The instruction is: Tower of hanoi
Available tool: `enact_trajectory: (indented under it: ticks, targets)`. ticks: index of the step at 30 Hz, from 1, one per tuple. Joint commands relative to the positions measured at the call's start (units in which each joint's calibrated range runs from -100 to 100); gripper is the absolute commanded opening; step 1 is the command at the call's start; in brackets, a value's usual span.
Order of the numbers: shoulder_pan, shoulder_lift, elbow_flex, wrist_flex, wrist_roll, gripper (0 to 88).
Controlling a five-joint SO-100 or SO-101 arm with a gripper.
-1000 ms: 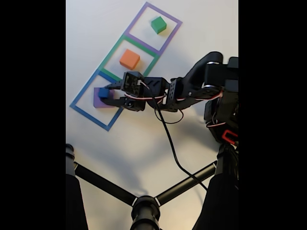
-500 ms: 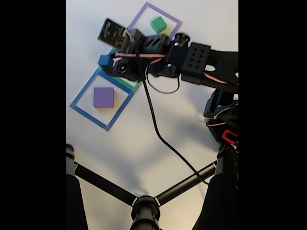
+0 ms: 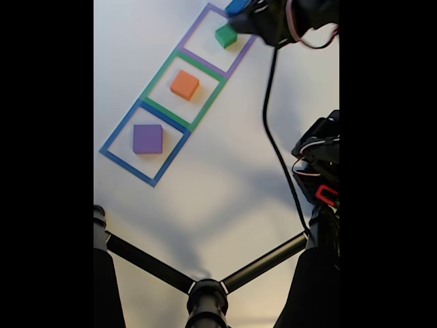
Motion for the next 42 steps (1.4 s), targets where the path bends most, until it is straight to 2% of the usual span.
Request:
enact_trajectory:
  ticks: [1, 9, 15, 25, 31, 37, 42]
  targets:
    - [9.6, -3.1, -5.2, 2.0, 0.0, 0.4]
    - [18.5, -3.1, -5.5, 2.2, 0.0, 0.4]
    - [21.6, -6.7, 11.2, -9.6, 0.0, 0.4]
    - [24.7, -10.0, 52.5, -54.5, 0.0, 0.4]
    - [26.3, -5.7, 68.3, -78.4, 0.0, 0.4]
    - [25.4, -0.6, 80.5, -99.1, 0.0, 0.4]
    - [23.0, 4.8, 85.0, -109.7, 0.0, 0.4]
